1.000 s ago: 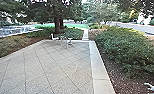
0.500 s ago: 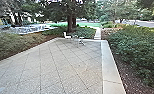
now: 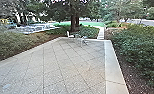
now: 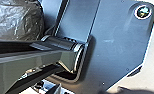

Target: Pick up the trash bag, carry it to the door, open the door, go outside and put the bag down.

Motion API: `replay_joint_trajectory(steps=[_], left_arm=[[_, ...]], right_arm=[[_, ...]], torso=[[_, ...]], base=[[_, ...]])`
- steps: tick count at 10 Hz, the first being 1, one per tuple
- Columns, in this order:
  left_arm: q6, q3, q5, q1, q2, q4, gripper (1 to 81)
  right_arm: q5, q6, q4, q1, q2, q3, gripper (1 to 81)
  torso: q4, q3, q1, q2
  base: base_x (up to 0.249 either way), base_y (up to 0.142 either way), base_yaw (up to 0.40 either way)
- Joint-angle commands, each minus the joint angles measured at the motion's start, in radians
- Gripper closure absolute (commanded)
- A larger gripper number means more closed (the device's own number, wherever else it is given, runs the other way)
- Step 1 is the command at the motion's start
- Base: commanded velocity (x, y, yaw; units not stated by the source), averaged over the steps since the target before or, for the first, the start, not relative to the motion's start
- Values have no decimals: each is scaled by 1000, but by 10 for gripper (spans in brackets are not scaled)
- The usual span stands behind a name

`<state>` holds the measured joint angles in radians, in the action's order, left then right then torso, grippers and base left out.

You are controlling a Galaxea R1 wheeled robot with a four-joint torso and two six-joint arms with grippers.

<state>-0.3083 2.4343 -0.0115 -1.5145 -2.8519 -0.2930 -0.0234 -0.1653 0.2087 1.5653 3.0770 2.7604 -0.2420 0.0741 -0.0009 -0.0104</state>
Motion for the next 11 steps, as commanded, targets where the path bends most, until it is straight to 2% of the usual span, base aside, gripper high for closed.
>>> replay_joint_trajectory(steps=[1,2,4,7,8,9,10,11], left_arm=[[8,-170,71,119,147,-67,811],[8,-191,76,162,188,-106,811],[8,-239,85,231,249,-146,811],[8,-262,157,368,340,-247,811],[8,-259,169,404,347,-261,811],[8,-232,173,446,338,-284,811],[8,-213,180,476,330,-297,811],[8,-190,212,519,322,-304,811]], right_arm=[[-58,3,6,-35,-10,-85,10],[-58,3,4,-33,-12,-87,10],[-56,3,4,-29,-12,-84,10],[-56,3,4,-26,-13,-82,10],[-58,3,3,-24,-13,-82,10],[-58,1,3,-24,-13,-81,10],[-58,1,3,-24,-13,-78,10],[-58,1,1,-24,-13,-75,10]], torso=[[0,0,1,0],[0,57,1,0],[0,113,1,0],[0,209,1,0],[0,153,1,0],[0,184,1,1],[0,195,2,1],[0,205,2,1]], base=[[0,0,0],[0,0,0],[0,0,0],[0,0,0],[0,0,0],[0,0,0],[0,0,0],[0,0,0]])
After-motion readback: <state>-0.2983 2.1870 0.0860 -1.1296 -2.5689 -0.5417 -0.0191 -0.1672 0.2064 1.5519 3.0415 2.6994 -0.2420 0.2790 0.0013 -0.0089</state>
